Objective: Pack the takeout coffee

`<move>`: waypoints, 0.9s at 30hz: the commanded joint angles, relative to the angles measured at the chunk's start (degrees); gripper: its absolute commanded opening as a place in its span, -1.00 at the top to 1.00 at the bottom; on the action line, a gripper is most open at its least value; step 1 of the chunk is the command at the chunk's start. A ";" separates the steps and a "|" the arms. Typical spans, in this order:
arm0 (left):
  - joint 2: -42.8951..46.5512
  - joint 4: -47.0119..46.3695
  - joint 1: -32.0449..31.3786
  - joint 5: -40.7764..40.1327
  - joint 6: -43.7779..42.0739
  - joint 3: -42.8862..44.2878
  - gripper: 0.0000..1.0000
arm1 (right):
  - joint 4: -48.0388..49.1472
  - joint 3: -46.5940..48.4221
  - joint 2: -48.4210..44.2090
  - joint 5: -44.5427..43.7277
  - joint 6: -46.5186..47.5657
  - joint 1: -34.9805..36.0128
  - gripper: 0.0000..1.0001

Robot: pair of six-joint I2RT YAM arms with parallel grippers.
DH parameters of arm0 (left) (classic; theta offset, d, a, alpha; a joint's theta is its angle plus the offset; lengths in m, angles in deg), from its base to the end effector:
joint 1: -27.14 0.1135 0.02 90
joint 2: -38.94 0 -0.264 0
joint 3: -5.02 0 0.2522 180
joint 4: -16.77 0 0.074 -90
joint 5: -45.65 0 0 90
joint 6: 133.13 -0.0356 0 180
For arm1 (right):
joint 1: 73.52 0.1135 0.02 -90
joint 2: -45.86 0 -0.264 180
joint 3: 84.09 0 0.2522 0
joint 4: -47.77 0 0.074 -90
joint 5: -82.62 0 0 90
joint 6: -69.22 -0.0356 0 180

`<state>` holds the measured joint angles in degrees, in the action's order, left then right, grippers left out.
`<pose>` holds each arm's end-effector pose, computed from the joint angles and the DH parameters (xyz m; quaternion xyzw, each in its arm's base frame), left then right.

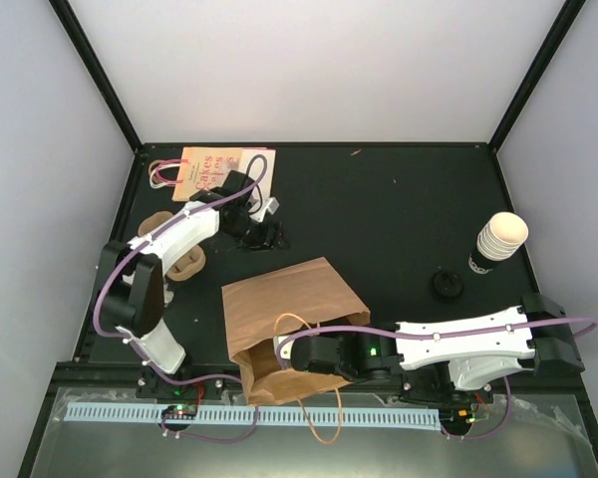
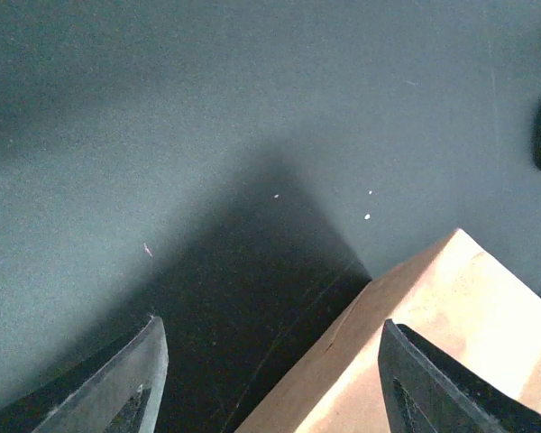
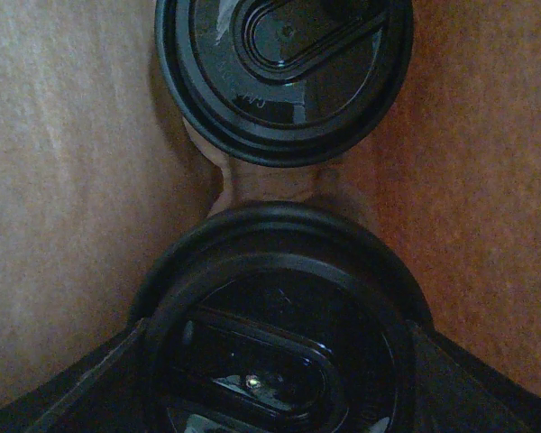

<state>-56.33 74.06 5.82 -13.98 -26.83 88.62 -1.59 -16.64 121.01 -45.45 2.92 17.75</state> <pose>0.2998 -0.1363 0.2276 0.0893 0.9459 -0.3006 0.0838 0.0162 0.2582 0.2493 -0.7147 0.5653 -0.1109 0.3967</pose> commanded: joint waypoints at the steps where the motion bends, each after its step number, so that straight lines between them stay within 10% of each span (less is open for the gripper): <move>1: -1.58 -2.51 0.32 0.38 -0.16 0.67 -0.32 | 0.01 -0.15 -0.97 -0.96 -0.63 0.13 0.01; 17: -5.52 -4.43 0.32 -0.42 -0.07 0.56 0.03 | -0.75 -0.77 -1.67 -0.57 -1.26 0.15 0.02; 27: -7.78 -6.19 0.23 2.08 -0.22 -0.83 0.66 | 0.05 -1.22 -1.77 -0.94 -1.12 0.22 0.02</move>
<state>-62.80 69.58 5.82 -13.59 -26.64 88.30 -2.07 -16.86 120.36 -45.43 2.42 17.75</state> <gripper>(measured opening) 0.228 0.722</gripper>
